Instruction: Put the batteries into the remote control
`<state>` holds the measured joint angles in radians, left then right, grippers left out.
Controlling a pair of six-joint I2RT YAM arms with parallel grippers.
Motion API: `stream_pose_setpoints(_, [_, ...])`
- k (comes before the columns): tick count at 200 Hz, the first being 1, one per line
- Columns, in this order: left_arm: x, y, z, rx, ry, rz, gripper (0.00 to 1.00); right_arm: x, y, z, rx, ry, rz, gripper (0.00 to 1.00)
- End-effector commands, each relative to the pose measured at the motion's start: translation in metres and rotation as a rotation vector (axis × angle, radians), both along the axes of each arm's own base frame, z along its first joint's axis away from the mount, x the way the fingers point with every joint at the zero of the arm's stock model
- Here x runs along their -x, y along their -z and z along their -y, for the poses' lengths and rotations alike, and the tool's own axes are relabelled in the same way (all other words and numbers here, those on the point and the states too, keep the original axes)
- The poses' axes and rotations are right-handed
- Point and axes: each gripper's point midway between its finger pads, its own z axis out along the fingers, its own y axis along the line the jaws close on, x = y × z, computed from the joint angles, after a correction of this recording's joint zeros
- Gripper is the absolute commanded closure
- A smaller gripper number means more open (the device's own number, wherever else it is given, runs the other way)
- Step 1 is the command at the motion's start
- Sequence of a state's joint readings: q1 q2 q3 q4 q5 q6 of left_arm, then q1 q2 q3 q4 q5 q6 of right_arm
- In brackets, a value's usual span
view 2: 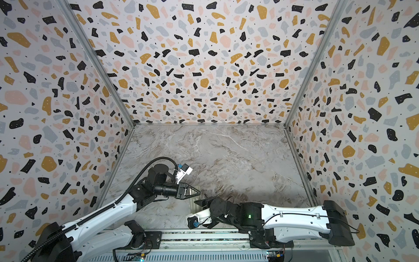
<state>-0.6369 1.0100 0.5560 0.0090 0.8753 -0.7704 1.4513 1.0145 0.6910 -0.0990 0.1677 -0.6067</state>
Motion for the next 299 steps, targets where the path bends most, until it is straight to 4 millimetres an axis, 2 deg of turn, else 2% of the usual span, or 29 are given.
stream_pose_setpoints(1, [0.002,-0.017,0.002,0.053,0.022,0.054,1.0,0.005,-0.014,0.0,-0.028,-0.017,-0.03,0.46])
stream_pose_setpoints(129, [0.002,-0.018,0.003,0.06,0.021,0.052,1.0,-0.009,-0.012,0.0,-0.018,0.049,0.029,0.46])
stream_pose_setpoints(218, [0.001,-0.02,0.005,0.063,0.029,0.051,1.0,-0.019,0.0,0.002,0.038,0.09,0.084,0.48])
stream_pose_setpoints(299, [0.001,-0.018,0.004,0.061,0.026,0.05,1.0,-0.017,-0.013,0.004,-0.007,0.087,0.096,0.49])
